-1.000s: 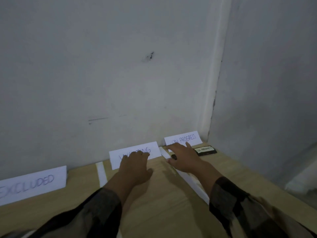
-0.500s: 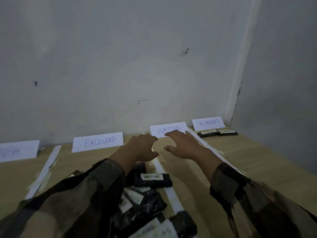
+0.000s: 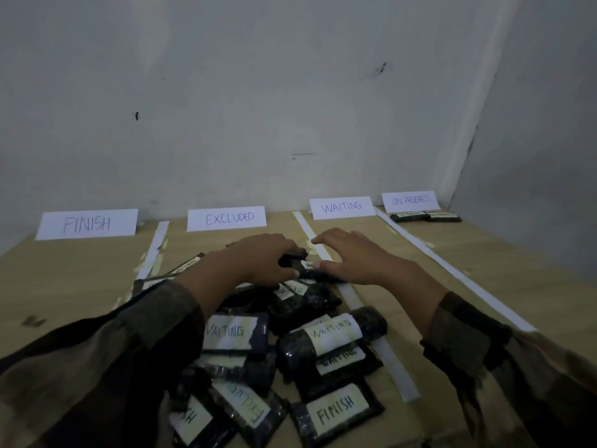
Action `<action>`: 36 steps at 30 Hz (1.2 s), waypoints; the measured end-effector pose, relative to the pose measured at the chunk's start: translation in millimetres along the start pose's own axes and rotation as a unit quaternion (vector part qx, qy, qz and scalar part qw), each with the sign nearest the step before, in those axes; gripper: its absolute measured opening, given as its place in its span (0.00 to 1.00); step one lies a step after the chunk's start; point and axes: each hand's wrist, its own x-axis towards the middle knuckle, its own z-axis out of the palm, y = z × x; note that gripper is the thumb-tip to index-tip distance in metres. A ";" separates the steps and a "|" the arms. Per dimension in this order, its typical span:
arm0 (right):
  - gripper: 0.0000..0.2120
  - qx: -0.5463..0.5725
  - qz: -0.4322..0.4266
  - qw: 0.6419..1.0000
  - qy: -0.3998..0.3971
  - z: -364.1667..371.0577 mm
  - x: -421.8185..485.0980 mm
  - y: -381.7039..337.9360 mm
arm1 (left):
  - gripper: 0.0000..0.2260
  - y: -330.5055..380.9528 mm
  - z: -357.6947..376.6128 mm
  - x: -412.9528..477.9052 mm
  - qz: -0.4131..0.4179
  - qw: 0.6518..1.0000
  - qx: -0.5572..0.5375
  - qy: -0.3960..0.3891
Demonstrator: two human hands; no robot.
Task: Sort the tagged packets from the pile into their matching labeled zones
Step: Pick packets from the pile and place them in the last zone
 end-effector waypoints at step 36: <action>0.09 0.098 -0.001 0.993 0.067 50.8 -38.7 -78.1 | 0.17 -53.4 3.8 -82.3 -0.065 0.983 -0.149 0.081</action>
